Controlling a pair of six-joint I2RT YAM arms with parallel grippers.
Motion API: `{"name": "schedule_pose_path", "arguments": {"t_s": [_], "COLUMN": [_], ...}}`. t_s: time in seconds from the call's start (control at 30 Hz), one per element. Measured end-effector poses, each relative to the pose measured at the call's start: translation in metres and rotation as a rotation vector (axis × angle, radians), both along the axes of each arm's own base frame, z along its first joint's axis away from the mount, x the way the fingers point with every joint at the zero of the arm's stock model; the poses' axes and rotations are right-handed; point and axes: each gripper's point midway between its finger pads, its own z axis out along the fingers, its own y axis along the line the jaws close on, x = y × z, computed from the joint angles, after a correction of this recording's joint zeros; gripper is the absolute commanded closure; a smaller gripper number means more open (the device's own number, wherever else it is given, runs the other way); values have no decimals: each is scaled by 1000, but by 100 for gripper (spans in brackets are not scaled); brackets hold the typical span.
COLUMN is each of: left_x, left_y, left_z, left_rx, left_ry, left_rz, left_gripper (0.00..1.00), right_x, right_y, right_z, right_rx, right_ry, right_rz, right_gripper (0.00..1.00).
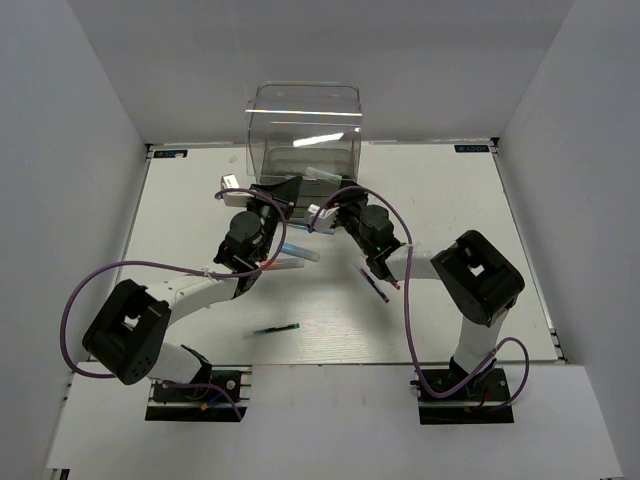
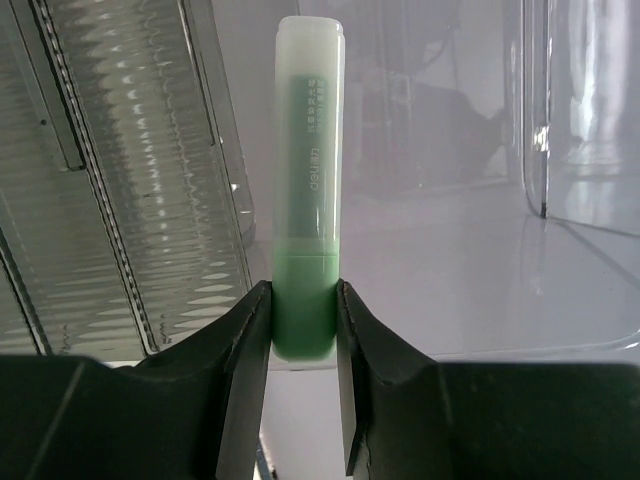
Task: Sort the stationery into containers
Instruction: Place the pen in the storage box.
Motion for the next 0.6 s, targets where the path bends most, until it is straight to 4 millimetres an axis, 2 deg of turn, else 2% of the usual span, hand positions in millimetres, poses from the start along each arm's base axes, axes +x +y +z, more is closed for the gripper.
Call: {"name": "schedule_pose_path", "arguments": {"t_s": [0.6], "left_x": [-1], "left_y": [0], "left_z": [-2], "left_rx": [2], "left_ry": [4], "left_rz": [-1], "left_gripper": [100], "right_x": [-1], "right_y": [17], "right_z": [-8], "right_rx": [-185], "right_ry": [-44], "right_rz": [86], "right_gripper": [100]}}
